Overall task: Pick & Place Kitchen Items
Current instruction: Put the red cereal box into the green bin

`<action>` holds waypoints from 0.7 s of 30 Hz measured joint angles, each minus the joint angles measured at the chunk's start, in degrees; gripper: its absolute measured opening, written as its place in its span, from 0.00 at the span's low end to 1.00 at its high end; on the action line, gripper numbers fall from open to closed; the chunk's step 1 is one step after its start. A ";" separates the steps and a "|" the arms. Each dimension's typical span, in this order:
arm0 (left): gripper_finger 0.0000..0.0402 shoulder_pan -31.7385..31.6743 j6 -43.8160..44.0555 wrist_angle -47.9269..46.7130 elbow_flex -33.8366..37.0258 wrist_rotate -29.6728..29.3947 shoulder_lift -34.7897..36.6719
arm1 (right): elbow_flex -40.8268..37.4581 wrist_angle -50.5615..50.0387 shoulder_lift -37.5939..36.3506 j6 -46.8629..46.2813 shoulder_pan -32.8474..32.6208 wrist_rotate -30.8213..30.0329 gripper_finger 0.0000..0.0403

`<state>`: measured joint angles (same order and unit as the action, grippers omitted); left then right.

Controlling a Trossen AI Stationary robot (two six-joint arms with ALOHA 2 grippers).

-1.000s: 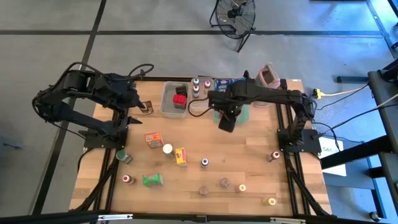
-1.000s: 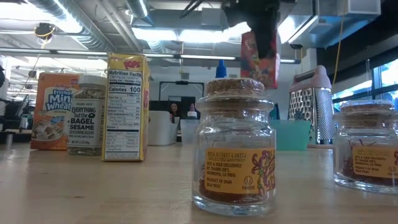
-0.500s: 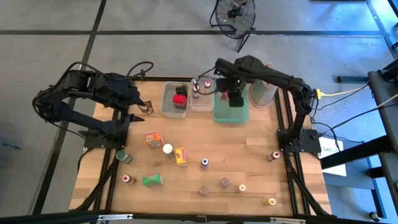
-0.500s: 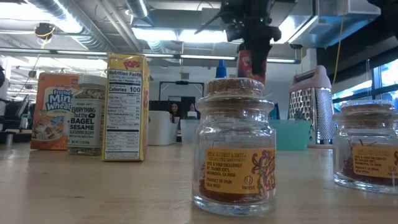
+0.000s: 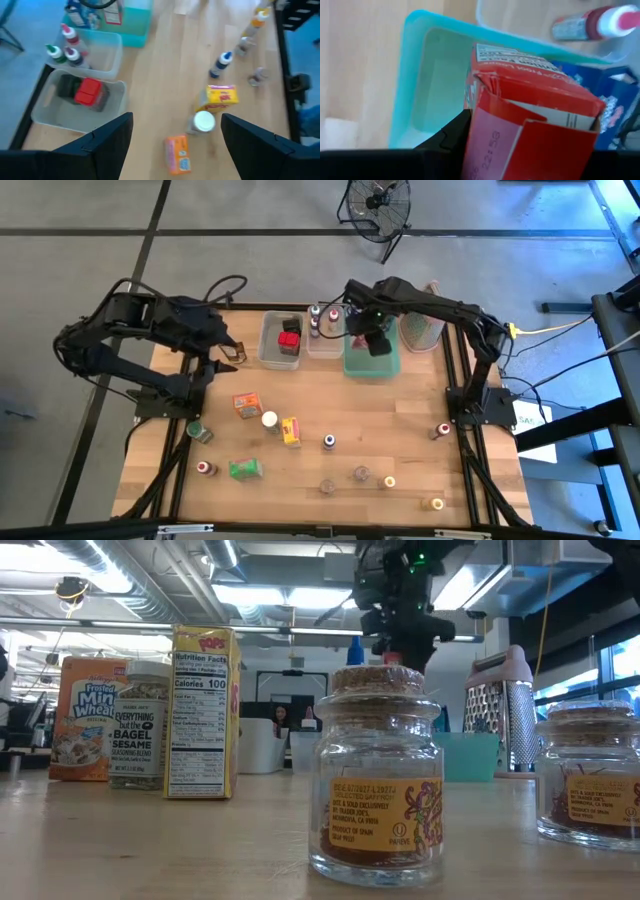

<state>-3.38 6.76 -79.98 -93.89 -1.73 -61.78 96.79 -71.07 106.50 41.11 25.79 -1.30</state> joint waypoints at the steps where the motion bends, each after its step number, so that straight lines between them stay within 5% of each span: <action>1: 0.74 0.02 0.01 0.13 0.00 -0.77 -0.19 | -0.71 0.93 0.00 0.50 0.27 0.02 0.35; 21: 0.74 0.02 0.07 0.52 0.00 -1.40 -6.01 | -5.22 6.20 5.11 4.36 2.70 1.96 0.35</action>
<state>-3.36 6.84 -79.46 -93.89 -3.13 -67.80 91.57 -64.86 111.61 45.47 28.49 0.67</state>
